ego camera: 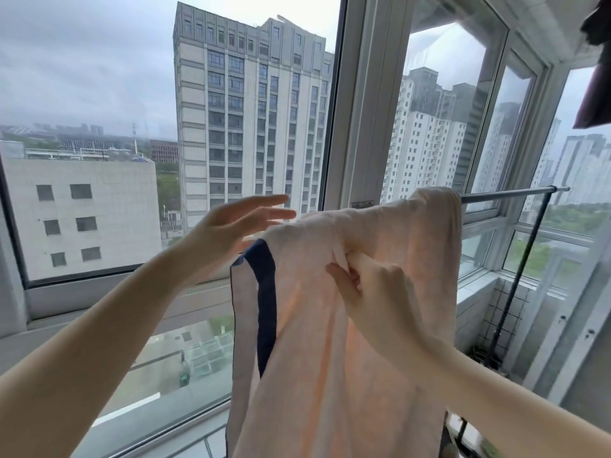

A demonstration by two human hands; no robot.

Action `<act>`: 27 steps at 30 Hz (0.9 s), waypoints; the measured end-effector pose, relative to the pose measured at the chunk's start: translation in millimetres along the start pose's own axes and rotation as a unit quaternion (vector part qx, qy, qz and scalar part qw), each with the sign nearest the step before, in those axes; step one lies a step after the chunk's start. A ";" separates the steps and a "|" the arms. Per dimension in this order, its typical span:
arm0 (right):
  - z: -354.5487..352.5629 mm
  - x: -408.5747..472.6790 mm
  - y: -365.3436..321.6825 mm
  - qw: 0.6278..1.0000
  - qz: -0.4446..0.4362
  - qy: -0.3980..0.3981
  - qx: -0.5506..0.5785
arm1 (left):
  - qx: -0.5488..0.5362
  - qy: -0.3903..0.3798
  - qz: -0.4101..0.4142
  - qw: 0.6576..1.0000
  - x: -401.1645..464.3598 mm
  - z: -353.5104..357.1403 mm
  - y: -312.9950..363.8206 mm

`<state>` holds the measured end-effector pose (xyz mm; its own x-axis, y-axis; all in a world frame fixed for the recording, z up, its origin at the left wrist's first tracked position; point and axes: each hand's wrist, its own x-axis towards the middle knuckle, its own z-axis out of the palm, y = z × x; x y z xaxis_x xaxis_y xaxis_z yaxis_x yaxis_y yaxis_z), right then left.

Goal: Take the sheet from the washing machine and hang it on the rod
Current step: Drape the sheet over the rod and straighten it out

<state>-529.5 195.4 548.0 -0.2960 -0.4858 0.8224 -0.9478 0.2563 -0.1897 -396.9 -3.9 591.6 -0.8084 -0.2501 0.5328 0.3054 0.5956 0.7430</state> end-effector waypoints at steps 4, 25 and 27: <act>-10.6 16.3 5.8 0.998 -0.025 0.042 0.048 | -0.019 -0.041 0.025 0.999 7.1 10.7 35.1; -9.0 84.2 -36.7 0.997 -0.021 -0.057 0.056 | 0.248 -0.040 -0.070 0.965 -34.1 -7.6 -43.9; -8.7 59.3 -38.2 0.994 -0.021 -0.041 0.096 | 0.238 -0.013 -0.063 0.969 -40.8 -13.6 -45.1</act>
<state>-509.8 164.0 608.7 -0.2563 -0.5615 0.7868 -0.9625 0.0733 -0.2612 -370.9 -30.9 541.9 -0.8381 -0.3287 0.4353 -0.0581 0.8473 0.5279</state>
